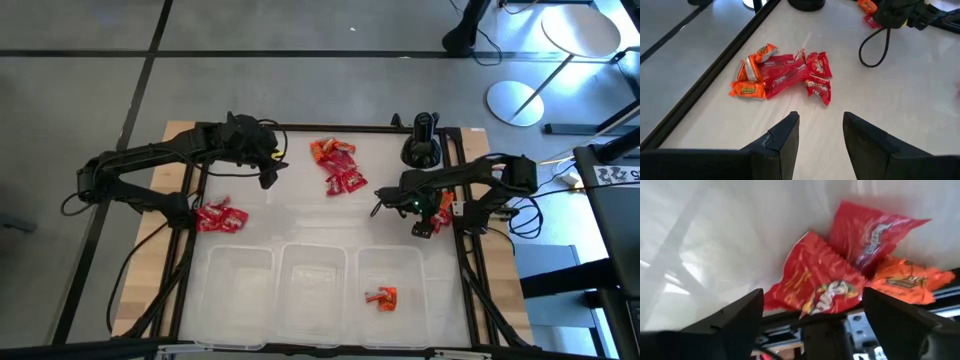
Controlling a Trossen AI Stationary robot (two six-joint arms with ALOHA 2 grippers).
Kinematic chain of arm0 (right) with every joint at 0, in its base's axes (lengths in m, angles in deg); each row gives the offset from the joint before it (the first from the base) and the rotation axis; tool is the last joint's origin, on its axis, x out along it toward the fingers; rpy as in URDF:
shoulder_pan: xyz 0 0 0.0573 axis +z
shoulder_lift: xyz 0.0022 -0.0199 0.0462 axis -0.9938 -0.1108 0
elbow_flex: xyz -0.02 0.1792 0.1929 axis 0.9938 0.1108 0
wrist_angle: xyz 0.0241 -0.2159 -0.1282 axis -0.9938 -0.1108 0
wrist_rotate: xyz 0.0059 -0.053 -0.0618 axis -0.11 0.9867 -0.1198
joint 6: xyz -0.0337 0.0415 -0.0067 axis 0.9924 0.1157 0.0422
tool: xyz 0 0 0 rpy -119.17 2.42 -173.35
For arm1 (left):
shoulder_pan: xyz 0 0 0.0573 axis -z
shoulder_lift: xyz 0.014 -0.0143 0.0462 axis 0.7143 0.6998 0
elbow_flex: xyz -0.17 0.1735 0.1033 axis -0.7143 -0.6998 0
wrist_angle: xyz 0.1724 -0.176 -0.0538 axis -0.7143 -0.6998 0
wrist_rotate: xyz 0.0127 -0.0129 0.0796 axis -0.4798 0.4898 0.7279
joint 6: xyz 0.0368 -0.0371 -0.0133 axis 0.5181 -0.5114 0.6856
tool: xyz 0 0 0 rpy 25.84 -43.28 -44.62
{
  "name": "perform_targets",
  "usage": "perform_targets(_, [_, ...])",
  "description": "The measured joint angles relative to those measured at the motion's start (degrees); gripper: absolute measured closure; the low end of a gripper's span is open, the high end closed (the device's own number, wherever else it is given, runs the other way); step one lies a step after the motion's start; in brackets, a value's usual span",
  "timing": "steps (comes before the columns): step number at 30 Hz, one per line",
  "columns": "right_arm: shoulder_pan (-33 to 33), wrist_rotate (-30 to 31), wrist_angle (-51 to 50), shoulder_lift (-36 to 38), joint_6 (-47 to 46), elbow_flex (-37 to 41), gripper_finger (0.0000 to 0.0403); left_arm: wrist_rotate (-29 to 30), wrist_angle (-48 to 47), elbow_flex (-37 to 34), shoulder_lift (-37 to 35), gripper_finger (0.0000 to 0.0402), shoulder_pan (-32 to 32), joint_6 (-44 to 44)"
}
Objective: Sort candy
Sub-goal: Put the red candy into the middle transparent bin
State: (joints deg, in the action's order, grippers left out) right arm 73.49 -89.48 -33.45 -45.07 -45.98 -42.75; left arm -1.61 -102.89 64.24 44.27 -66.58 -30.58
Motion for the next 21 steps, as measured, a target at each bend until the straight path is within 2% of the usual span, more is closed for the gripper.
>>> perform_targets(7, [0.00,-0.68,3.44,0.01,-0.55,6.14,0.0057,0.00,-1.03,-0.01,0.00,0.0259,0.00,0.00])
perform_targets(11, [0.00,-0.64,3.71,0.01,-1.96,5.98,0.0067,0.00,-0.99,-0.01,0.00,0.0259,0.01,0.51])
perform_targets(15, [0.00,-2.12,4.81,0.01,-2.17,5.94,0.0119,0.00,-0.87,-0.01,0.00,0.0259,0.02,1.25])
perform_targets(21, [0.00,-2.19,4.81,0.01,-4.65,5.92,0.0243,0.00,-0.80,-0.01,0.00,0.0259,0.02,1.20])
